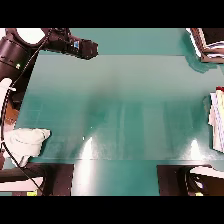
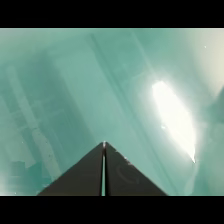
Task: Fold the shirts.
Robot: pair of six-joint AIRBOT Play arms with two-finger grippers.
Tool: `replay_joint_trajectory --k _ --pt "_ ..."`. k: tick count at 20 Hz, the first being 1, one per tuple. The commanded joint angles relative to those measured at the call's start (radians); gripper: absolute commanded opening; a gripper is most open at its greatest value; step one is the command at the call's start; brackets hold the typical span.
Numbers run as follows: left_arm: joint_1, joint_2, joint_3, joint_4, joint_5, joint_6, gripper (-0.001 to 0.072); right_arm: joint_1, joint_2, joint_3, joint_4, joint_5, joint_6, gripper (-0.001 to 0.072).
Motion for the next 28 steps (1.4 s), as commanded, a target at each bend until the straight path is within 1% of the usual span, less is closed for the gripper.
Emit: replay_joint_trajectory --k 1,3,4,5,6,7,10,12,13,15,19,20,21,23,24,26,27,28 --pt "0.0 0.0 0.0 0.0 -0.002 0.003 0.0023 -0.084 0.1 -0.194 -0.119 0.044 0.001 0.0018" --pt "0.0 0.0 0.0 0.0 -0.002 0.004 0.0024 -0.132 0.162 -0.327 -0.212 0.053 0.001 0.0021" --pt "0.0 0.0 0.0 0.0 -0.002 0.004 0.0023 -0.16 0.192 -0.388 -0.25 0.054 0.001 0.01" --pt "0.0 0.0 0.0 0.0 -0.002 0.004 0.0023 -0.186 0.217 -0.439 -0.276 0.054 -0.002 0.0336" --pt "0.0 0.0 0.0 0.0 -0.001 0.004 0.0023 -0.211 0.237 -0.476 -0.283 0.048 -0.002 0.0472" --pt "0.0 0.0 0.0 0.0 -0.001 0.003 0.0023 -0.241 0.256 -0.507 -0.283 0.041 -0.016 0.0495" --pt "0.0 0.0 0.0 0.0 -0.001 0.004 0.0023 -0.256 0.281 -0.508 -0.229 0.013 -0.046 0.0495" --pt "0.0 0.0 0.0 0.0 -0.001 0.003 0.0023 -0.192 0.27 -0.446 -0.122 0.0 -0.076 0.0494" --pt "0.0 0.0 0.0 0.0 -0.001 0.003 0.0023 -0.126 0.259 -0.403 -0.066 -0.011 -0.079 0.0493" --pt "0.0 0.0 0.0 0.0 -0.001 0.003 0.0024 0.046 0.241 -0.324 0.021 -0.019 -0.079 0.0492" --pt "0.0 0.0 0.0 0.0 0.005 0.003 0.0024 0.485 0.238 -0.23 0.039 -0.075 -0.08 0.049" --pt "0.0 0.0 0.0 0.0 0.007 0.003 0.0024 0.581 0.238 -0.22 0.039 -0.102 -0.08 0.048" --pt "0.0 0.0 0.0 0.0 0.007 0.003 0.0024 0.676 0.238 -0.213 0.039 -0.135 -0.08 0.0429" --pt "0.0 0.0 0.0 0.0 0.009 0.003 0.0024 0.829 0.238 -0.214 0.037 -0.207 -0.08 0.0428" --pt "0.0 0.0 0.0 0.0 0.009 0.003 0.0024 0.89 0.238 -0.214 0.025 -0.232 -0.08 0.041" --pt "0.0 0.0 0.0 0.0 0.009 0.003 0.0023 0.993 0.238 -0.214 -0.025 -0.26 -0.08 0.0081" --pt "0.0 0.0 0.0 0.0 0.009 0.003 0.0024 1.034 0.238 -0.214 -0.063 -0.263 -0.081 0.0019" --pt "0.0 0.0 0.0 0.0 0.009 0.003 0.0024 1.066 0.238 -0.214 -0.095 -0.262 -0.081 0.0019"
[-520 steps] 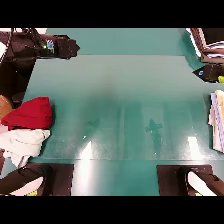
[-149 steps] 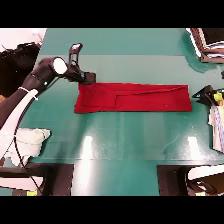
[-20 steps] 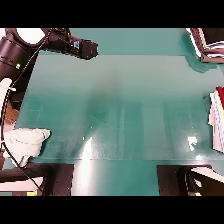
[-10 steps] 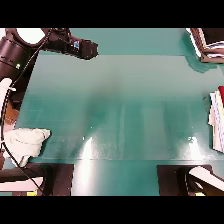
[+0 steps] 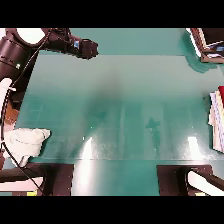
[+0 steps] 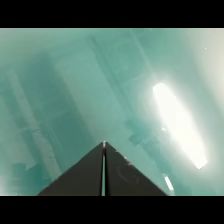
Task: Fold the shirts.
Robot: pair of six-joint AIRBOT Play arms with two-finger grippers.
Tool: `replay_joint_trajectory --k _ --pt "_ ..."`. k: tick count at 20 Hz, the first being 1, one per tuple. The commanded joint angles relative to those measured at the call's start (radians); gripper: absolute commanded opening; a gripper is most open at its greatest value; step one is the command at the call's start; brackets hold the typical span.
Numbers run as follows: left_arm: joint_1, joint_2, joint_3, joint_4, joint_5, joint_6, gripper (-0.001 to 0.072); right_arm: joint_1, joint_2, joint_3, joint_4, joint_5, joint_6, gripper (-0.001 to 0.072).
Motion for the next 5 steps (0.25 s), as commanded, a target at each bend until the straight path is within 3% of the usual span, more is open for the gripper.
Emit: replay_joint_trajectory --k 1,5 --pt "0.0 0.0 0.0 0.0 0.002 0.0 0.0024 0.162 0.0 0.004 -0.099 -0.043 0.0 0.0019" --pt "0.0 0.0 0.0 0.0 0.002 0.0 0.0024 0.178 0.0 0.004 -0.105 -0.04 0.0 0.0019"
